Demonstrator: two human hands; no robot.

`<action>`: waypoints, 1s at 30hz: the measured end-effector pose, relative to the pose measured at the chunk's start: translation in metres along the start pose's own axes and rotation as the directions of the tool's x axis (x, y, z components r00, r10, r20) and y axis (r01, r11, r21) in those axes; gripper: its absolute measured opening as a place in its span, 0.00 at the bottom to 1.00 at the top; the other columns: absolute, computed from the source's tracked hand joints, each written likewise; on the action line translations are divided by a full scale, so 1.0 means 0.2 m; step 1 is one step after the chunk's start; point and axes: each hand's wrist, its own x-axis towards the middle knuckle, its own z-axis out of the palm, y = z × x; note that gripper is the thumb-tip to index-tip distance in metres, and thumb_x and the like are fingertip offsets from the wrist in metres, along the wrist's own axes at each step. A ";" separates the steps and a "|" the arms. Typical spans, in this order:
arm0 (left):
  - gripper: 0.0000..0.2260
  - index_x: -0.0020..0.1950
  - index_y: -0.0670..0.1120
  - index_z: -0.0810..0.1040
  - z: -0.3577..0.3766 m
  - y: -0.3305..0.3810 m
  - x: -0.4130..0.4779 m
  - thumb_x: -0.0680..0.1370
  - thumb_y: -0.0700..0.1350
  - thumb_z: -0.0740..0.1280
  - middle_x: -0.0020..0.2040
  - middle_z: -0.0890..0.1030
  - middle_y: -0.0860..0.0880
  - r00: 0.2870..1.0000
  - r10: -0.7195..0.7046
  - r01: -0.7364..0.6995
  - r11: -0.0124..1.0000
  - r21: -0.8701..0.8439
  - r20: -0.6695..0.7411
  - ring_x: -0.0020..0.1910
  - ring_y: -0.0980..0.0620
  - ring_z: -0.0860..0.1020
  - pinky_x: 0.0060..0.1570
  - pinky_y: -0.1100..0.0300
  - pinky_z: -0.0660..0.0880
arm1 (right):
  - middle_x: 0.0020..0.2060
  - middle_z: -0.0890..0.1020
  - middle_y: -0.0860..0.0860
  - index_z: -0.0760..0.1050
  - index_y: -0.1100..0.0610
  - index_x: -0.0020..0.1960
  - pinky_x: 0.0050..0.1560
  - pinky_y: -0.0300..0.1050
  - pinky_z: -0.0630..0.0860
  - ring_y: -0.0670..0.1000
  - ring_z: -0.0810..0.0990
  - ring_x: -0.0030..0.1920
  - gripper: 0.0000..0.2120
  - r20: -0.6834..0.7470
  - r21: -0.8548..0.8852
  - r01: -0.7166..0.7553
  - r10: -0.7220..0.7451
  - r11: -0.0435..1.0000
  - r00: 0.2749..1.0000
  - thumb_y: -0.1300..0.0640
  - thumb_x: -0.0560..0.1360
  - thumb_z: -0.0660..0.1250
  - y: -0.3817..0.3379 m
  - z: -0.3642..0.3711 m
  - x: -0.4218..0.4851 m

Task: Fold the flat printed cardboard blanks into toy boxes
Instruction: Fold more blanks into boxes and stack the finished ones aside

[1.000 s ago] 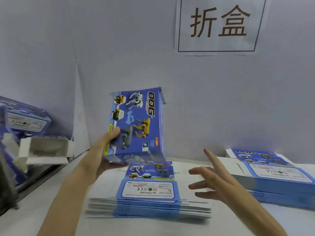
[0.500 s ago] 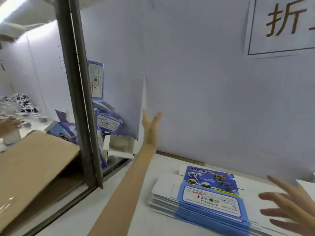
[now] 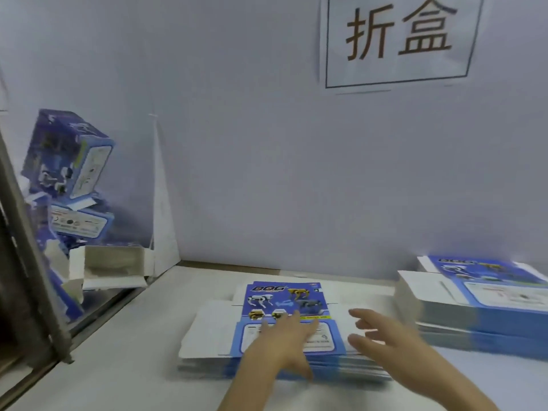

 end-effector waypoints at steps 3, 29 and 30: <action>0.35 0.78 0.54 0.54 -0.04 0.01 -0.04 0.77 0.45 0.68 0.78 0.55 0.46 1.000 0.013 -0.013 1.000 0.028 -0.001 0.76 0.43 0.56 0.72 0.47 0.59 | 0.65 0.72 0.43 0.63 0.41 0.71 0.63 0.41 0.70 0.44 0.71 0.63 0.21 -0.029 -0.033 -0.006 0.005 0.999 1.000 0.45 0.79 0.62 0.02 -0.02 0.00; 0.08 0.47 0.53 0.79 -0.27 0.15 -0.27 0.80 0.45 0.61 0.38 0.85 0.57 0.572 -0.348 -0.718 0.226 -0.658 -0.743 0.37 0.60 0.83 0.33 0.69 0.77 | 0.43 0.85 0.47 0.75 0.50 0.53 0.29 0.34 0.76 0.45 0.84 0.40 0.06 -0.507 0.581 0.305 0.043 0.755 0.861 0.58 0.78 0.66 -0.05 -0.18 -0.04; 0.08 0.47 0.52 0.79 -0.26 0.15 -0.25 0.81 0.45 0.61 0.38 0.85 0.57 0.597 -0.338 -0.695 0.234 -0.680 -0.727 0.37 0.60 0.82 0.32 0.69 0.77 | 0.42 0.85 0.47 0.75 0.50 0.52 0.28 0.33 0.75 0.44 0.84 0.39 0.05 -0.479 0.596 0.263 0.073 0.759 0.875 0.58 0.77 0.67 -0.03 -0.17 -0.02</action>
